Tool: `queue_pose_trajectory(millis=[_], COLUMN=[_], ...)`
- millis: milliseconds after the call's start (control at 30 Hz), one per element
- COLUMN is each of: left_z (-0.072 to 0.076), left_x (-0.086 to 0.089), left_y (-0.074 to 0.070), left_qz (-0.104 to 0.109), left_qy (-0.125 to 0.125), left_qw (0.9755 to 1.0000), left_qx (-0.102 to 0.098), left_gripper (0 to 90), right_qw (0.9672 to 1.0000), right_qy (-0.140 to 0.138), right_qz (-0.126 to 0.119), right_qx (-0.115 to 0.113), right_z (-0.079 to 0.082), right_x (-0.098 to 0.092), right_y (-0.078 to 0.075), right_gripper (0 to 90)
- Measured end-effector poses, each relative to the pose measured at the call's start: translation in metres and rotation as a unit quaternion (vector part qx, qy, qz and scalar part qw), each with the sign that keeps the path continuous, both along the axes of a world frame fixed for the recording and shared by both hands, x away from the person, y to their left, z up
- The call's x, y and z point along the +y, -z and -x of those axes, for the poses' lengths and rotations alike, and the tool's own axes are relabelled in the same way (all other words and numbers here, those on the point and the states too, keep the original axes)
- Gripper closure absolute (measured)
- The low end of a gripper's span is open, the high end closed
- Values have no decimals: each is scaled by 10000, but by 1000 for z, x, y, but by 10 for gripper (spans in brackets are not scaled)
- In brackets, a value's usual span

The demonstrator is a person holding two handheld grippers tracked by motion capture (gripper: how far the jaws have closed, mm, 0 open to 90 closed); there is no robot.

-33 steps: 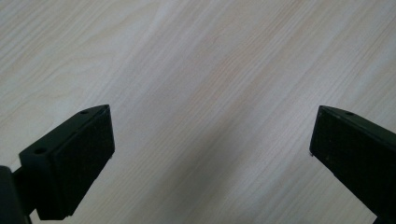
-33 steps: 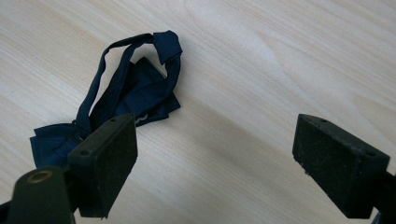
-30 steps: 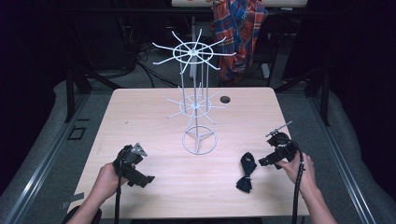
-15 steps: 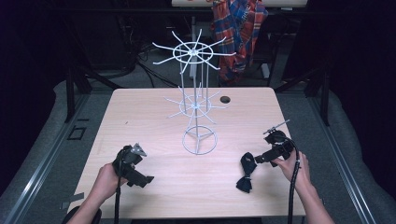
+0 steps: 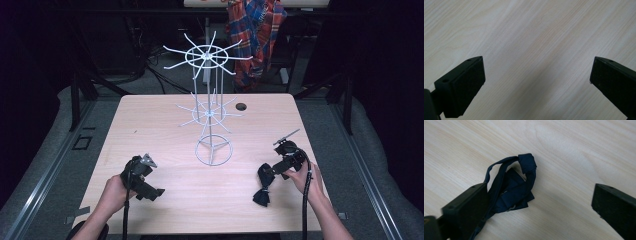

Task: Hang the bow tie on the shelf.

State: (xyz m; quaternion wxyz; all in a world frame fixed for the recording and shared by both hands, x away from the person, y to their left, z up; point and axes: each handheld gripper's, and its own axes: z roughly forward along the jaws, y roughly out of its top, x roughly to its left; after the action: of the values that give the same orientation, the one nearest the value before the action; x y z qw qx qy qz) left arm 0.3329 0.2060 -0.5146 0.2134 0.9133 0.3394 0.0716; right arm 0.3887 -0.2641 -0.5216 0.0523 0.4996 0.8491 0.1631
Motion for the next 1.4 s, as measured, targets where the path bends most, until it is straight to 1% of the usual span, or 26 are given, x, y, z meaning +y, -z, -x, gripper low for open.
queue_pose_trajectory(millis=[67,100,133,167,233,267,300,333,367,433,467,500,533,633,800,867,900,933,967,1000,1067,1100,1267,1300,1367,1400], left_z=[0,0,0,0,0,0,0,0,0,0,0,0,0,0,0,0,0,0,0,0,1,1,1,1,1,1], left_x=[0,0,0,0,0,0,-1,-1,-2,-2,-2,-2,-2,-2,-2,-2,-2,-2,-2,-2,-2,-1,-1,-1,-1,-1], left_y=[0,0,0,0,0,0,0,0,1,1,1,1,1,1,1,1,1,1,1,1,1,1,0,0,0,0], left_qz=[1,-3,5,6,-2,-16,-26,-35,-47,-69,-72,-75,-91,-90,-106,-109,-100,-100,-111,-108,-106,-111,-105,-108,-106,-106], left_qy=[-5,2,-1,0,1,17,13,18,23,27,27,30,32,29,33,34,31,31,46,45,39,46,47,47,56,56], left_qw=[10000,10000,10000,10000,10000,10000,10000,10000,10000,10000,10000,10000,10000,10000,9999,9999,9999,9999,9999,9999,9999,9999,9999,9999,9999,9999], left_qx=[6,1,4,5,0,5,3,9,17,33,31,27,20,26,19,17,21,21,13,15,14,16,4,3,3,3], left_gripper=[0,0,0,0,0,0,0,0,0,0,0,0,0,0,0,0,0,0,0,0,0,0,0,0,0,0], right_qw=[9999,9999,9997,9996,9997,9996,9997,9995,9995,9994,9988,9993,9993,9997,9999,9999,9998,9998,9998,9998,10000,9999,9995,9991,9977,9977], right_qy=[-7,87,-1,17,12,3,164,112,27,78,254,61,92,95,22,34,38,38,-2,-6,2,-50,-91,-60,-96,-96], right_qz=[26,-66,-2,-7,-29,-92,-143,-244,-182,-156,-403,-208,-265,-187,-10,-50,52,52,178,112,38,137,200,109,169,169], right_qx=[123,97,241,290,241,268,127,189,248,286,137,305,258,140,151,131,165,165,123,149,50,18,-219,-404,-650,-650], right_z=[-2,-2,-4,-4,-4,-5,-4,-4,-5,-5,-3,-5,-5,-6,-8,-7,-7,-7,-7,-6,-5,-5,-2,1,4,4], right_x=[1,1,-1,-1,-2,-2,-2,-1,-2,-1,2,0,1,6,13,14,14,14,14,15,16,17,18,19,20,20], right_y=[5,8,8,9,11,11,13,12,11,11,15,12,12,14,17,18,19,19,18,18,18,15,6,-2,-9,-9], right_gripper=[81,134,212,246,276,325,386,402,414,429,440,446,452,491,591,621,681,681,751,776,801,827,852,856,858,858])
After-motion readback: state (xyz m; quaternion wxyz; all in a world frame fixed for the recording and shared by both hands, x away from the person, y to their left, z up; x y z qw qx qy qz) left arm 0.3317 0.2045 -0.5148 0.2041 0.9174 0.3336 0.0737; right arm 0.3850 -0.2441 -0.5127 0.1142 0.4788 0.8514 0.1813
